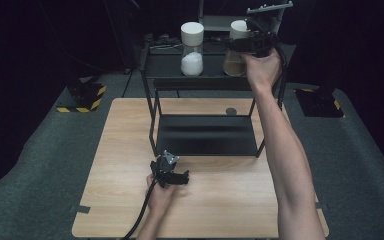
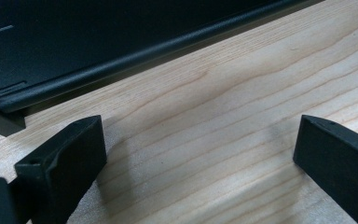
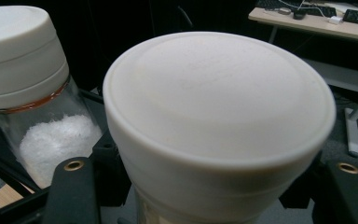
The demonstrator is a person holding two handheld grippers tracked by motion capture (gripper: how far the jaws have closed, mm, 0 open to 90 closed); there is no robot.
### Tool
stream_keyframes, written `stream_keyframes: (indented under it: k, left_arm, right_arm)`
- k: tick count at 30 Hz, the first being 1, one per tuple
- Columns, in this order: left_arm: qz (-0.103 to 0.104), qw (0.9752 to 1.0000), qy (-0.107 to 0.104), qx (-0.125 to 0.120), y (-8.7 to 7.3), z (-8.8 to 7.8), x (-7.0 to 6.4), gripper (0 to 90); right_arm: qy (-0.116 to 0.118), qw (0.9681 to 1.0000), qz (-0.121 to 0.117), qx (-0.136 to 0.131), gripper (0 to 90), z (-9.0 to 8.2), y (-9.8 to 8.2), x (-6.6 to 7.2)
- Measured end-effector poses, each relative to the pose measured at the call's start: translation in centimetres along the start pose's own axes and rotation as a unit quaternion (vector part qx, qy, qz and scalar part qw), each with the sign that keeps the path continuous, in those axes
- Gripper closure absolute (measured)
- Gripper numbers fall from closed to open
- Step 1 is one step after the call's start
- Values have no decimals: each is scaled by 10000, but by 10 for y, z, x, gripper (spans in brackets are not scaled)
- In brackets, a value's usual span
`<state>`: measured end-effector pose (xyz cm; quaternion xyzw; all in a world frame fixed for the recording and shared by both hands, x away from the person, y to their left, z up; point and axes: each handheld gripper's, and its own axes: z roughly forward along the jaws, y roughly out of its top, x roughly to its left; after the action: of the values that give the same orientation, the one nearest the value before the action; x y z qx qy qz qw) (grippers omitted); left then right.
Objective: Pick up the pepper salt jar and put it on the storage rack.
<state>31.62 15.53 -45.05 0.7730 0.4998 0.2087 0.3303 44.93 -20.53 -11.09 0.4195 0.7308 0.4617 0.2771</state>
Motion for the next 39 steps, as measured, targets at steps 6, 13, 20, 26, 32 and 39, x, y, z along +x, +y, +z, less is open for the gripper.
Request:
stream_keyframes:
  k: [6,13,20,26,32,39]
  left_arm:
    - [2,10000,1,0,0,0,0,23]
    - [2,10000,-5,-3,0,0,0,23]
    - [-7,10000,-12,-5,0,0,0,22]
    - [-8,10000,-15,-4,0,0,0,22]
    - [-9,10000,-15,-5,0,0,0,22]
    - [-2,10000,-18,-1,0,0,1,22]
  right_arm:
    - [-17,10000,-31,-13,345,6,-2,1]
    - [-12,10000,-61,-27,343,10,-5,2]
    - [5,9999,-103,-6,340,10,-4,2]
    - [49,10000,-56,-25,255,8,-4,1]
    - [-201,9996,-155,-129,152,2,-8,11]
    - [-140,9991,-258,-290,97,-16,-13,9]
